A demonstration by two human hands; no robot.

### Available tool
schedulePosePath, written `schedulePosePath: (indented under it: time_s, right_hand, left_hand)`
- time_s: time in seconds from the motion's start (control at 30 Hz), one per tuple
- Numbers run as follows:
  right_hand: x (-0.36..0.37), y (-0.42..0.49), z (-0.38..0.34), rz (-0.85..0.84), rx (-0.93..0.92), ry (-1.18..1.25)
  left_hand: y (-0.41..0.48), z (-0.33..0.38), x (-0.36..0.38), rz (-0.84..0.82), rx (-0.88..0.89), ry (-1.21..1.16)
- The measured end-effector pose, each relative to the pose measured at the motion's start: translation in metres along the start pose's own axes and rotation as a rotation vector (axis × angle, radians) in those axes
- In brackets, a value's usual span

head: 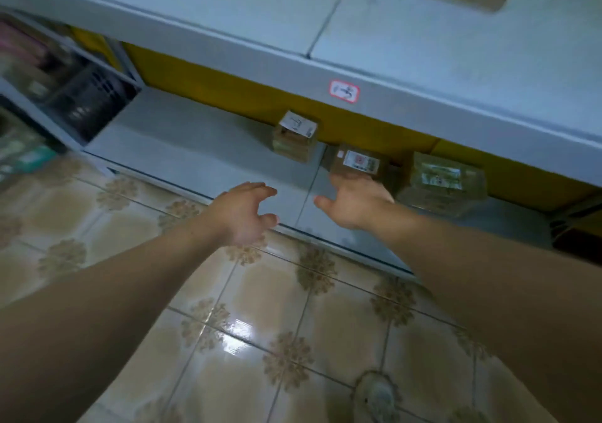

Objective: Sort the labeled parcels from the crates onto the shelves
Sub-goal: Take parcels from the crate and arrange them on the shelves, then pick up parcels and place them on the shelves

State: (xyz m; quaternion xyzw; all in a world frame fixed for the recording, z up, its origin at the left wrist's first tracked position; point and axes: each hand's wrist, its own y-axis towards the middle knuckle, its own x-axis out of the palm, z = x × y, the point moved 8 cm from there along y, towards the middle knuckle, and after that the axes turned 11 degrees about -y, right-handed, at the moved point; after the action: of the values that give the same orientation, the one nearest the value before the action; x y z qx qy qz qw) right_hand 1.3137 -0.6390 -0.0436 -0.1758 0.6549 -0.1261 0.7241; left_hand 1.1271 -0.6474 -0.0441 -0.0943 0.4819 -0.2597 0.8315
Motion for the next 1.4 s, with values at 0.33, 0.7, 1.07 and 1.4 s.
schedulePosePath:
  time_s: [0.33, 0.7, 1.07, 1.4]
  right_hand:
    - [-0.249, -0.103, -0.219, 0.202, -0.083, 0.001]
    - [-0.454, -0.172, -0.367, 0.432, -0.171, -0.116]
    - [-0.555, -0.127, -0.492, 0.545, -0.361, -0.152]
    - [-0.627, -0.011, -0.622, 0.566, -0.6, -0.125]
  left_hand:
    - [-0.205, -0.066, -0.242, 0.141, 0.011, 0.02]
    - [-0.367, -0.106, -0.441, 0.41, -0.017, 0.008]
    - [-0.393, -0.185, -0.55, 0.547, -0.115, 0.011]
    - [-0.349, -0.286, -0.649, 0.657, -0.275, -0.012]
